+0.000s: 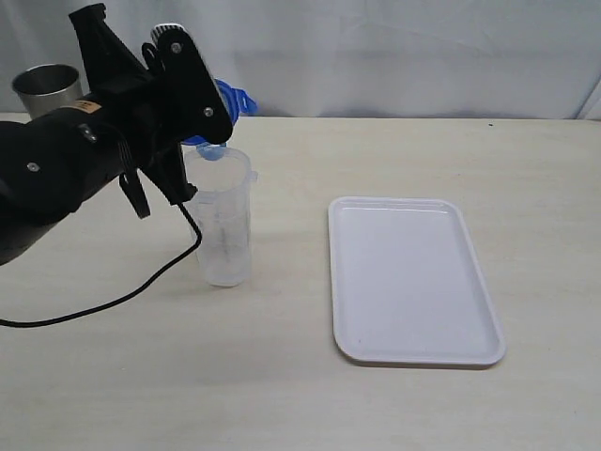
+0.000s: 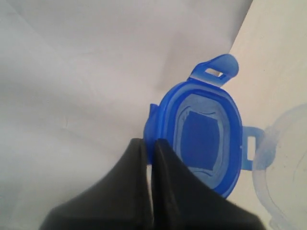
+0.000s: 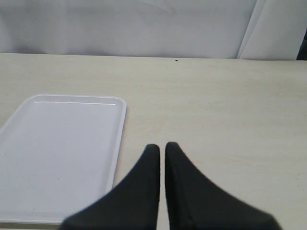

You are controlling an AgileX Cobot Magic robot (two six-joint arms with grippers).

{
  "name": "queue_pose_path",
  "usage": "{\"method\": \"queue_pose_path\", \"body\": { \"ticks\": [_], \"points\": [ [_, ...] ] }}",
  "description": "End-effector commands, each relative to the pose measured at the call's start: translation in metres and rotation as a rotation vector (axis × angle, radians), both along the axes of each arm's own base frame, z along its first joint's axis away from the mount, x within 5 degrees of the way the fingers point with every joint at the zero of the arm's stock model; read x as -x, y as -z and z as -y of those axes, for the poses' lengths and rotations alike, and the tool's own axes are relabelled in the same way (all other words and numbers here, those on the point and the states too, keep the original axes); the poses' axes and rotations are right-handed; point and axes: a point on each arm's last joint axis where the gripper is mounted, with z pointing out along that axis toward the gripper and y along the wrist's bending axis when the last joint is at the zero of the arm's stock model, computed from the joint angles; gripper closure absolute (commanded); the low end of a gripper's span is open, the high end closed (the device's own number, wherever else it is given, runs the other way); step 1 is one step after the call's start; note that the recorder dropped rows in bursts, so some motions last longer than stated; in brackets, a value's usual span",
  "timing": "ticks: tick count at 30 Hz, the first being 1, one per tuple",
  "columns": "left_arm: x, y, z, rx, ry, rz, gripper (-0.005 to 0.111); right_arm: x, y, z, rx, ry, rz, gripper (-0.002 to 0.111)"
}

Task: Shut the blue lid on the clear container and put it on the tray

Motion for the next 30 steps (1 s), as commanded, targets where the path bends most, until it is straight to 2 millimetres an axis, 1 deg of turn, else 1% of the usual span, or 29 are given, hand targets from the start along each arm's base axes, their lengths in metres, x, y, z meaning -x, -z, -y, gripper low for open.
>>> {"method": "queue_pose_path", "body": {
  "ticks": [1,7,18,24,30],
  "points": [
    [0.004,-0.010,-0.002,0.027,-0.005,0.022,0.107,0.000,0.001,0.000,0.000,-0.001,0.003,0.104],
    [0.008,-0.008,0.002,0.031,0.042,-0.016,0.107,0.000,0.001,0.000,0.000,-0.001,0.003,0.104],
    [0.008,-0.008,0.002,0.043,0.031,-0.026,0.107,0.000,0.001,0.000,0.000,-0.001,0.003,0.104],
    [0.008,-0.008,0.002,-0.030,0.053,-0.008,0.107,0.000,0.001,0.000,0.000,-0.001,0.003,0.104],
    [0.016,-0.007,0.014,-0.053,0.100,-0.005,0.107,0.000,0.001,0.000,0.000,-0.001,0.003,0.104]
  ]
}}
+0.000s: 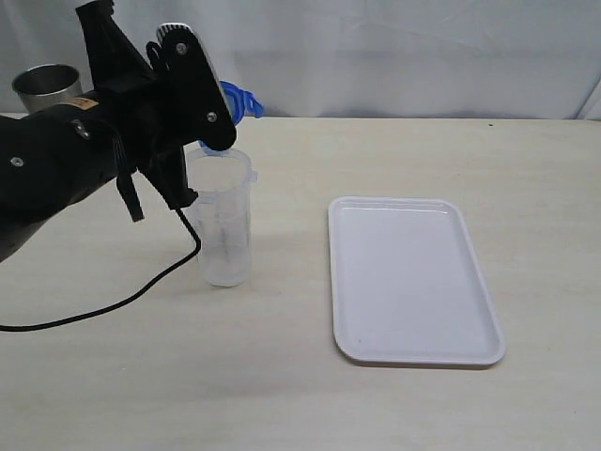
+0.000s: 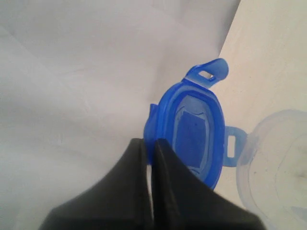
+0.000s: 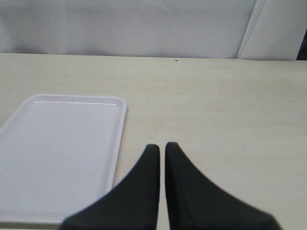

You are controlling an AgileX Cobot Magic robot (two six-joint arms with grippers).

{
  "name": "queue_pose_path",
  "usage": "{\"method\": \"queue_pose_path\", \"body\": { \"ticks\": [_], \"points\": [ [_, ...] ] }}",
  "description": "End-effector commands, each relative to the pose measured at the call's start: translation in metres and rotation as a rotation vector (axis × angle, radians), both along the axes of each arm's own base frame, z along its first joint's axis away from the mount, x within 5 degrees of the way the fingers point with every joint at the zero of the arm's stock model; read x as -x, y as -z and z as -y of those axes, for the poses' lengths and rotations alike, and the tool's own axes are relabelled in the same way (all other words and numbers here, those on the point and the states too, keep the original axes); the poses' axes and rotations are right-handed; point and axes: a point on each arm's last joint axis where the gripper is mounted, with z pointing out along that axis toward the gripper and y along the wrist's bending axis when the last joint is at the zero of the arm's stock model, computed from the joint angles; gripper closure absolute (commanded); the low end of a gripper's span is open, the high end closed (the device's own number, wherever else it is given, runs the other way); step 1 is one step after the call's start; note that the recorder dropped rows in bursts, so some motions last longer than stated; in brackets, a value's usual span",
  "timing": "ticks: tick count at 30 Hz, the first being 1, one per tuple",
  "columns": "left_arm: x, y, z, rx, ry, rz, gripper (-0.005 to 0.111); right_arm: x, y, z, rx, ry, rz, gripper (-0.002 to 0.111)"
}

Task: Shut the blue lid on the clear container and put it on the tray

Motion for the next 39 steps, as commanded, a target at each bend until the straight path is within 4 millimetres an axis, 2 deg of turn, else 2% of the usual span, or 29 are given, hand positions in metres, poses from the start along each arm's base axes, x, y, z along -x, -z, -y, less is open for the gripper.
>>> {"method": "queue_pose_path", "body": {
  "ticks": [1,9,15,39],
  "points": [
    [0.008,-0.001,0.009,-0.032,0.033,0.003,0.107,0.000,0.001,0.000,0.000,-0.001,0.003,0.104],
    [0.009,0.001,0.007,-0.054,0.009,-0.008,0.107,0.000,0.001,0.000,0.000,-0.001,0.003,0.104],
    [0.014,0.001,0.014,-0.093,0.044,0.005,0.107,0.000,0.001,0.000,0.000,-0.001,0.003,0.104],
    [0.019,0.013,0.011,-0.082,0.041,-0.066,0.107,0.000,0.001,0.000,0.000,-0.001,0.003,0.104]
  ]
}}
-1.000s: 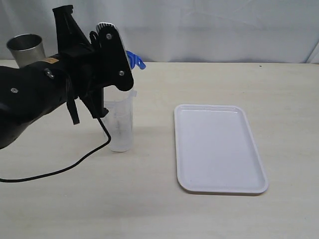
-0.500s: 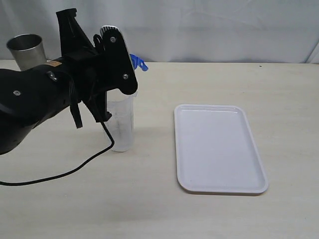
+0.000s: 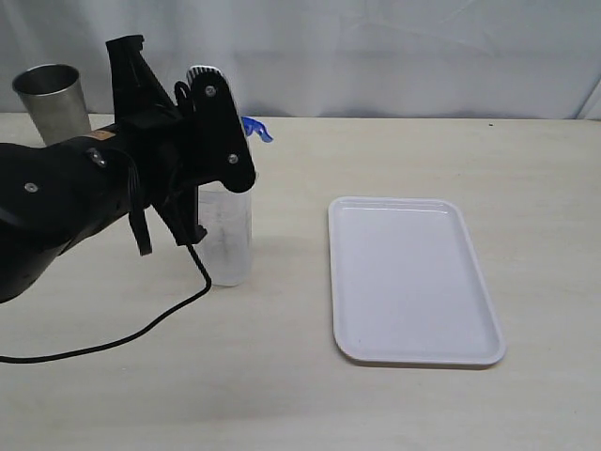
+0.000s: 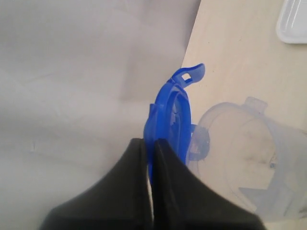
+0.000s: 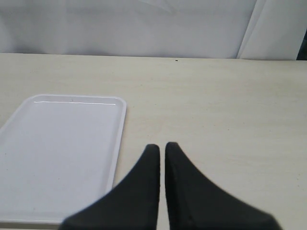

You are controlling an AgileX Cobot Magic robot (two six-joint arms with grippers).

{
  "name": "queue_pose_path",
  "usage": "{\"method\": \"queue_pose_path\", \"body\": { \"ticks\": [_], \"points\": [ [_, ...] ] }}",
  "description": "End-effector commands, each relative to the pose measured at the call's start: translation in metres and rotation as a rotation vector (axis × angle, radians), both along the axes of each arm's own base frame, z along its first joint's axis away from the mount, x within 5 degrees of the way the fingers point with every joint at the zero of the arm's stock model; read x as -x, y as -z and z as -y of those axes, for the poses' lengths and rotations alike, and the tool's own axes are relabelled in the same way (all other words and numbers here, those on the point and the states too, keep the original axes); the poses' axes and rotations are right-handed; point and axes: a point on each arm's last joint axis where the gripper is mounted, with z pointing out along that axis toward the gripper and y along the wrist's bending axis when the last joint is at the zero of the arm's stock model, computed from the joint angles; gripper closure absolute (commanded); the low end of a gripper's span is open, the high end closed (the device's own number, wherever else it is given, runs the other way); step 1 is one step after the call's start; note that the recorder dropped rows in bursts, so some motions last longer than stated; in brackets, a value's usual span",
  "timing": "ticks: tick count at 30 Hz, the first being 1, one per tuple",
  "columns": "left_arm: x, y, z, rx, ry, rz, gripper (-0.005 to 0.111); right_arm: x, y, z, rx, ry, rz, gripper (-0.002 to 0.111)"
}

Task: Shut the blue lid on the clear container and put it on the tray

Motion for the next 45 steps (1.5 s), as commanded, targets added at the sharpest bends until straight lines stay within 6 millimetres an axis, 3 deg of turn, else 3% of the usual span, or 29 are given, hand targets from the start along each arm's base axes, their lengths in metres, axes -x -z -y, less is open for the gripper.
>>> {"method": "queue_pose_path", "body": {
  "ticks": [1,35,41,45],
  "points": [
    [0.002,0.000,0.000,-0.018,0.012,-0.002,0.107,0.000,0.001,0.000,0.000,-0.001,0.003,0.104],
    [0.008,0.012,0.000,-0.022,0.046,-0.070,0.107,0.000,0.001,0.000,0.000,-0.001,0.003,0.104],
    [0.012,0.022,-0.005,-0.057,0.043,-0.085,0.107,0.000,0.001,0.000,0.000,-0.001,0.003,0.104],
    [0.015,0.018,-0.006,-0.034,0.057,-0.093,0.107,0.000,0.001,0.000,0.000,-0.001,0.003,0.104]
  ]
}}
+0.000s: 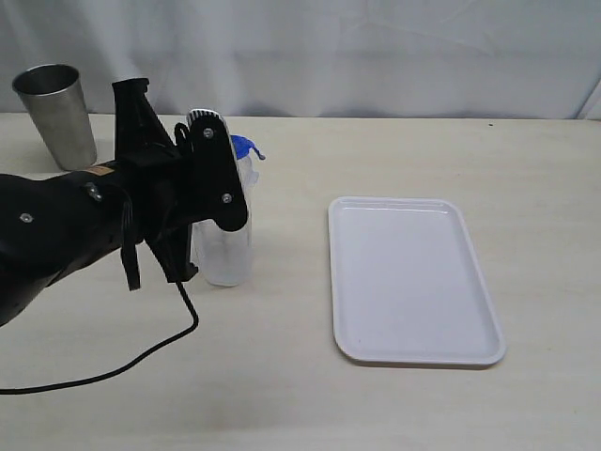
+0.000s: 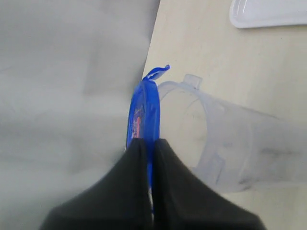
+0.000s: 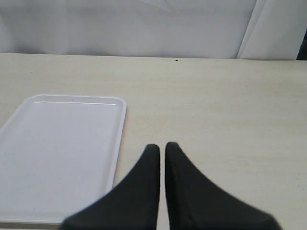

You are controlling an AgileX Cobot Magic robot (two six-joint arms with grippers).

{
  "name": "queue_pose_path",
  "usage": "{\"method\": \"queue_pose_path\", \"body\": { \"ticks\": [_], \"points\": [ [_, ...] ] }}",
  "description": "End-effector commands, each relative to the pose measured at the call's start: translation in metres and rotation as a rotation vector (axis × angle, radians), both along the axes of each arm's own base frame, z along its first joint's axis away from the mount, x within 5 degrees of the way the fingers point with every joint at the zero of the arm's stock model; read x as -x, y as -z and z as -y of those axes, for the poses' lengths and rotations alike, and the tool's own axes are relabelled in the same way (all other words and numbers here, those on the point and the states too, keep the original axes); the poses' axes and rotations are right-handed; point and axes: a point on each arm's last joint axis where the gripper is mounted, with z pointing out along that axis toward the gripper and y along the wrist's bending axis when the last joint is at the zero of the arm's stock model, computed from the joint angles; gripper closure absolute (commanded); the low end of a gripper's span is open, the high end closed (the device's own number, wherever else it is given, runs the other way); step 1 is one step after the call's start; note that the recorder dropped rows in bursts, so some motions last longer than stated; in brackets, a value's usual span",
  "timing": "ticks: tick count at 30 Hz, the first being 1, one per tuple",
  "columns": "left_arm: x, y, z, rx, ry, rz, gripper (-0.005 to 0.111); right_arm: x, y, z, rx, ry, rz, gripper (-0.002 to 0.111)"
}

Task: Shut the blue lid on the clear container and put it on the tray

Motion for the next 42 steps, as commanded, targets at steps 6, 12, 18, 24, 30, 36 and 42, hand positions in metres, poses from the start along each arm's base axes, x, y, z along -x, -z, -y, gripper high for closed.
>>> {"method": "queue_pose_path", "body": {
  "ticks": [6,12,18,24,30,36,42],
  "points": [
    [0.009,-0.007,0.003,0.021,0.084,-0.036,0.107,0.000,0.001,0.000,0.000,-0.001,0.003,0.104],
    [0.009,-0.006,0.002,0.039,0.063,-0.052,0.107,0.000,0.001,0.000,0.000,-0.001,0.003,0.104],
    [0.009,-0.004,-0.001,0.067,0.011,-0.074,0.107,0.000,0.001,0.000,0.000,-0.001,0.003,0.104],
    [0.012,0.005,-0.006,0.034,0.008,-0.085,0.107,0.000,0.001,0.000,0.000,-0.001,0.003,0.104],
    [0.013,0.005,-0.006,0.033,0.018,-0.089,0.107,0.000,0.001,0.000,0.000,-0.001,0.003,0.104],
    [0.013,0.004,-0.006,0.037,0.017,-0.084,0.107,0.000,0.001,0.000,0.000,-0.001,0.003,0.104],
    [0.015,-0.007,-0.010,0.062,0.012,-0.052,0.107,0.000,0.001,0.000,0.000,-0.001,0.003,0.104]
  ]
}}
